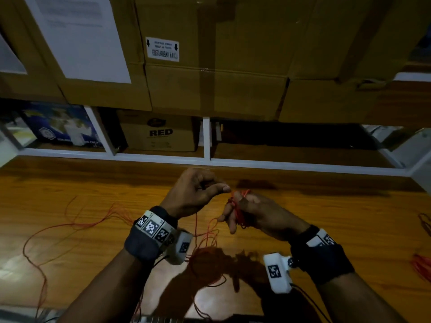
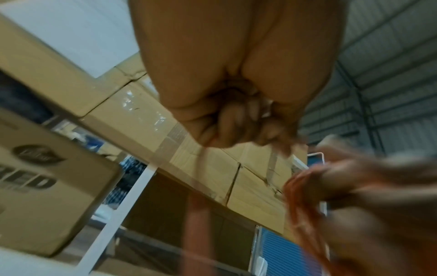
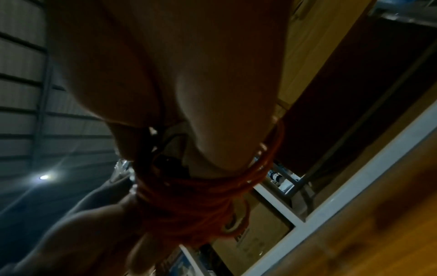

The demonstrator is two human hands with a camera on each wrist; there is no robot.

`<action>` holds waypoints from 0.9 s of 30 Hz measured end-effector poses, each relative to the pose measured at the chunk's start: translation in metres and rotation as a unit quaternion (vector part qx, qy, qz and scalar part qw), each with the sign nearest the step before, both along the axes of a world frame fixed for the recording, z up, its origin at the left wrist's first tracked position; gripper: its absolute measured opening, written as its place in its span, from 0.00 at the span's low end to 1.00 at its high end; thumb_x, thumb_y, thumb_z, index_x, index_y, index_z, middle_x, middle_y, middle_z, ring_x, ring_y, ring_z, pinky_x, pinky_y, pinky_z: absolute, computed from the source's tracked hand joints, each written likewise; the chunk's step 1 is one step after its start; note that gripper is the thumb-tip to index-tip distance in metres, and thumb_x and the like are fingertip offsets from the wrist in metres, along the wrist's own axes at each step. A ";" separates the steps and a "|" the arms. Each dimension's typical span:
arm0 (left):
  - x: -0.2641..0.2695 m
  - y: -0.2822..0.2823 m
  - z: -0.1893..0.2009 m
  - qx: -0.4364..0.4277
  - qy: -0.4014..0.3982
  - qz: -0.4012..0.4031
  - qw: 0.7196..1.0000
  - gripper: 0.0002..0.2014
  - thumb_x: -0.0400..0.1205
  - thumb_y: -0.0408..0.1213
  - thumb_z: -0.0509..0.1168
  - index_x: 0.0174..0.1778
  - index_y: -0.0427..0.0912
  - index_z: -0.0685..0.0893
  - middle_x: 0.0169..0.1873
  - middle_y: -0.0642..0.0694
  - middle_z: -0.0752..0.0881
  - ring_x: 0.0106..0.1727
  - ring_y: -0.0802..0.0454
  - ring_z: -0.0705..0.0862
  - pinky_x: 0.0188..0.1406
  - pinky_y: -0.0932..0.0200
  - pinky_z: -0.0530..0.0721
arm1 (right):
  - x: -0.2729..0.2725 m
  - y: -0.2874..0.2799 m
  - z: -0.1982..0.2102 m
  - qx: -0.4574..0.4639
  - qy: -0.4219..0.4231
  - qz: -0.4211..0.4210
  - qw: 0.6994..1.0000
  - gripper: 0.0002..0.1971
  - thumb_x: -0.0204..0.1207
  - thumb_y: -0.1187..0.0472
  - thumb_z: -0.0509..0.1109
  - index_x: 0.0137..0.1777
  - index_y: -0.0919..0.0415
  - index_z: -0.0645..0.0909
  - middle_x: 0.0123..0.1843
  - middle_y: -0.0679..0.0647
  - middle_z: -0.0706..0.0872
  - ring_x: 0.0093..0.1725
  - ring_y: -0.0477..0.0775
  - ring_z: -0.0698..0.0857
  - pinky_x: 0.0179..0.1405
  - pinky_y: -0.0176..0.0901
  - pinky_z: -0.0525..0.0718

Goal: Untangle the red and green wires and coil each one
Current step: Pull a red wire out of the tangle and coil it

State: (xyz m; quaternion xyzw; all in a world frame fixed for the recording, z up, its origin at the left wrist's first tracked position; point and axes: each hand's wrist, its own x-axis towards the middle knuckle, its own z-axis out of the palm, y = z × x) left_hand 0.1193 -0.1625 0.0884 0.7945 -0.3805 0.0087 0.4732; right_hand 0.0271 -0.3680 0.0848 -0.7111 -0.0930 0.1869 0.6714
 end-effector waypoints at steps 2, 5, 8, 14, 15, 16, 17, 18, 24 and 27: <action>-0.003 -0.005 0.007 -0.040 0.003 -0.031 0.999 0.04 0.82 0.38 0.75 0.44 0.43 0.94 0.37 0.55 0.91 0.41 0.56 0.90 0.37 0.59 0.86 | -0.006 0.001 0.006 0.054 0.007 0.067 0.996 0.27 0.87 0.41 0.57 0.55 0.66 0.85 0.43 0.61 0.91 0.65 0.88 0.78 0.61 0.73 0.72; -0.004 -0.016 0.008 -0.125 0.062 -0.069 0.988 0.06 0.82 0.34 0.74 0.44 0.35 0.93 0.36 0.49 0.91 0.36 0.57 0.88 0.35 0.62 0.83 | -0.010 -0.001 0.017 0.177 0.026 0.104 0.978 0.24 0.89 0.46 0.55 0.57 0.68 0.82 0.42 0.61 0.89 0.66 0.78 0.82 0.72 0.73 0.72; -0.004 -0.027 0.002 -0.225 0.166 -0.081 0.957 0.19 0.86 0.42 0.70 0.43 0.25 0.87 0.34 0.20 0.82 0.31 0.28 0.80 0.29 0.35 0.78 | -0.010 0.001 0.038 0.268 0.004 0.123 0.956 0.25 0.88 0.43 0.60 0.56 0.68 0.82 0.39 0.58 0.89 0.61 0.66 0.86 0.66 0.54 0.81; -0.030 -0.054 -0.031 -0.209 0.295 -0.079 0.929 0.14 0.89 0.39 0.64 0.49 0.30 0.88 0.22 0.53 0.72 0.21 0.57 0.65 0.21 0.62 0.63 | 0.015 -0.003 0.082 0.456 -0.053 -0.122 0.880 0.22 0.88 0.45 0.57 0.55 0.64 0.84 0.48 0.58 0.92 0.66 0.59 0.88 0.65 0.51 0.88; -0.031 -0.055 -0.035 -0.187 0.287 -0.064 0.937 0.14 0.89 0.39 0.65 0.53 0.31 0.89 0.22 0.56 0.73 0.21 0.58 0.66 0.21 0.63 0.65 | 0.024 -0.006 0.083 0.413 -0.082 -0.214 0.881 0.22 0.90 0.46 0.55 0.56 0.64 0.82 0.48 0.59 0.93 0.66 0.58 0.89 0.66 0.49 0.87; -0.031 -0.055 -0.036 -0.165 0.261 -0.045 0.950 0.14 0.89 0.40 0.65 0.55 0.32 0.90 0.23 0.58 0.77 0.22 0.59 0.70 0.23 0.64 0.68 | 0.033 -0.010 0.083 0.331 -0.119 -0.293 0.889 0.21 0.91 0.47 0.53 0.57 0.64 0.80 0.48 0.59 0.93 0.65 0.57 0.89 0.67 0.49 0.86; -0.030 -0.054 -0.037 -0.142 0.219 -0.023 0.965 0.12 0.89 0.40 0.66 0.55 0.35 0.92 0.26 0.59 0.82 0.25 0.61 0.74 0.25 0.65 0.72 | 0.042 -0.018 0.074 0.225 -0.152 -0.350 0.896 0.22 0.92 0.47 0.52 0.57 0.63 0.80 0.49 0.58 0.94 0.64 0.54 0.90 0.68 0.50 0.84; -0.028 -0.051 -0.037 -0.122 0.171 -0.001 0.978 0.11 0.88 0.41 0.67 0.55 0.39 0.92 0.30 0.59 0.86 0.29 0.61 0.79 0.28 0.66 0.75 | 0.048 -0.023 0.065 0.103 -0.177 -0.378 0.903 0.23 0.92 0.45 0.51 0.57 0.61 0.81 0.48 0.56 0.94 0.63 0.51 0.90 0.68 0.51 0.81; -0.010 -0.026 -0.035 0.014 -0.016 0.038 0.999 0.09 0.86 0.48 0.68 0.56 0.52 0.92 0.39 0.58 0.91 0.36 0.59 0.87 0.31 0.52 0.87 | 0.040 -0.022 0.010 -0.402 -0.167 -0.074 0.897 0.32 0.88 0.36 0.50 0.41 0.50 0.91 0.37 0.43 0.87 0.38 0.38 0.84 0.48 0.47 0.81; -0.004 -0.008 -0.025 0.029 0.003 0.020 0.999 0.13 0.79 0.55 0.73 0.55 0.54 0.91 0.40 0.55 0.92 0.37 0.56 0.90 0.34 0.46 0.89 | 0.025 -0.016 0.003 -0.267 -0.083 0.006 0.960 0.39 0.90 0.36 0.46 0.45 0.64 0.91 0.38 0.51 0.91 0.41 0.51 0.86 0.45 0.51 0.78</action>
